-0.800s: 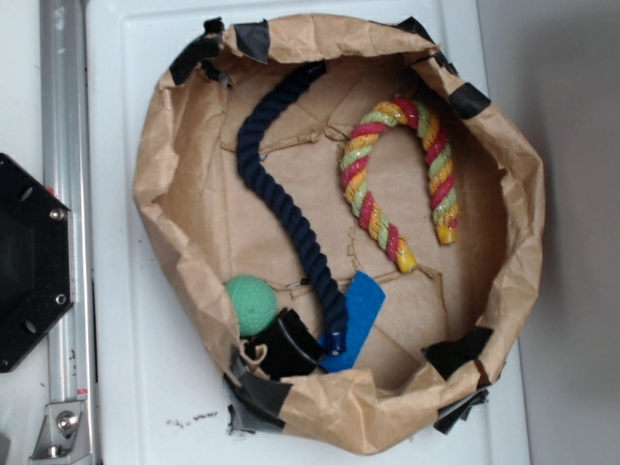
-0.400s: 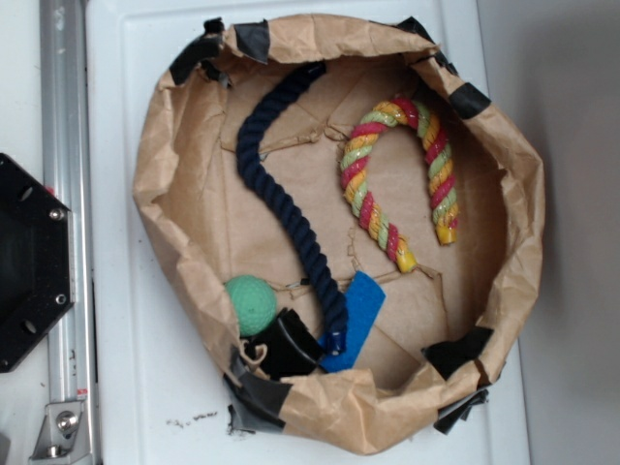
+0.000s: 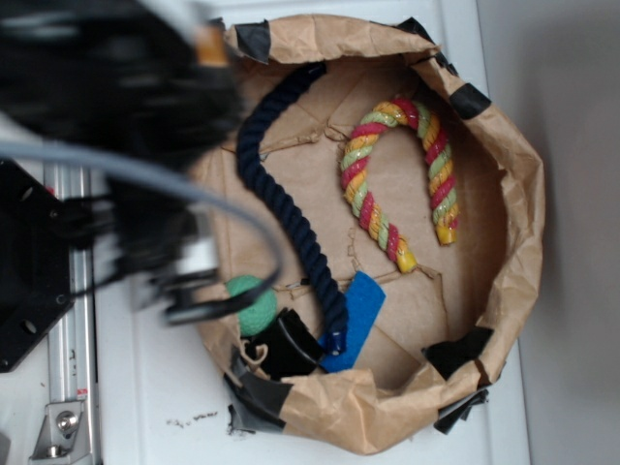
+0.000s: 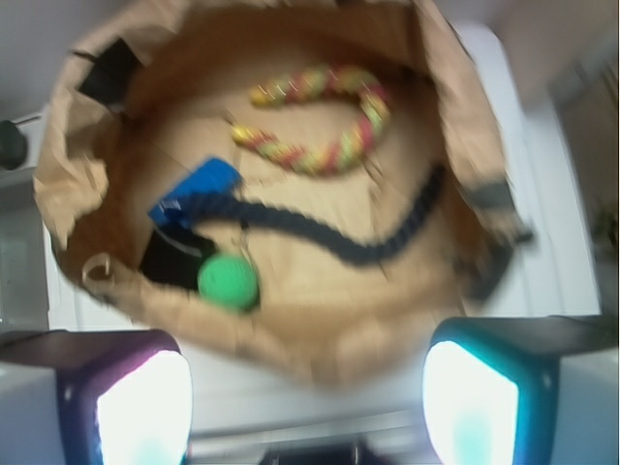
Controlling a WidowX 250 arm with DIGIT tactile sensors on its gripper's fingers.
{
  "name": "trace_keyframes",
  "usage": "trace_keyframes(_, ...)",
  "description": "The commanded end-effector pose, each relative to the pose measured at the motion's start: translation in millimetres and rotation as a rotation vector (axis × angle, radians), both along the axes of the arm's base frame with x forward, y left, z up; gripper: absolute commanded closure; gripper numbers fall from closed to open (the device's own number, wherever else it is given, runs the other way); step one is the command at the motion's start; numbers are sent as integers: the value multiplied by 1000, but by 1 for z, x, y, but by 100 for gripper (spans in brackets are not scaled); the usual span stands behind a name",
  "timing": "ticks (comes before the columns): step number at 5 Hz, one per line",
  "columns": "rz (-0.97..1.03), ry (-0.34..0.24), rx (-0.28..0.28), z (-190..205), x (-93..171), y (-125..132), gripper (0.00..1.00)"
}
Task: Grab the blue rope.
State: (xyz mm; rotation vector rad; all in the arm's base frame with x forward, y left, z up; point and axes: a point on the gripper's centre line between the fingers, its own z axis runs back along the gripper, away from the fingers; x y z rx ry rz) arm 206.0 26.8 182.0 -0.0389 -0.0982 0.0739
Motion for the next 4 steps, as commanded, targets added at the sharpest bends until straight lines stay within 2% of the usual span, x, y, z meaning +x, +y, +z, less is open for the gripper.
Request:
trace_keyframes(1, -439, 37, 147, -73, 26, 15, 0)
trace_keyframes(2, -692, 77, 229, -104, 30, 13, 0)
trace_keyframes(3, -848, 95, 282, -136, 35, 17, 0)
trace_keyframes(4, -907, 124, 260, -159, 42, 31, 0)
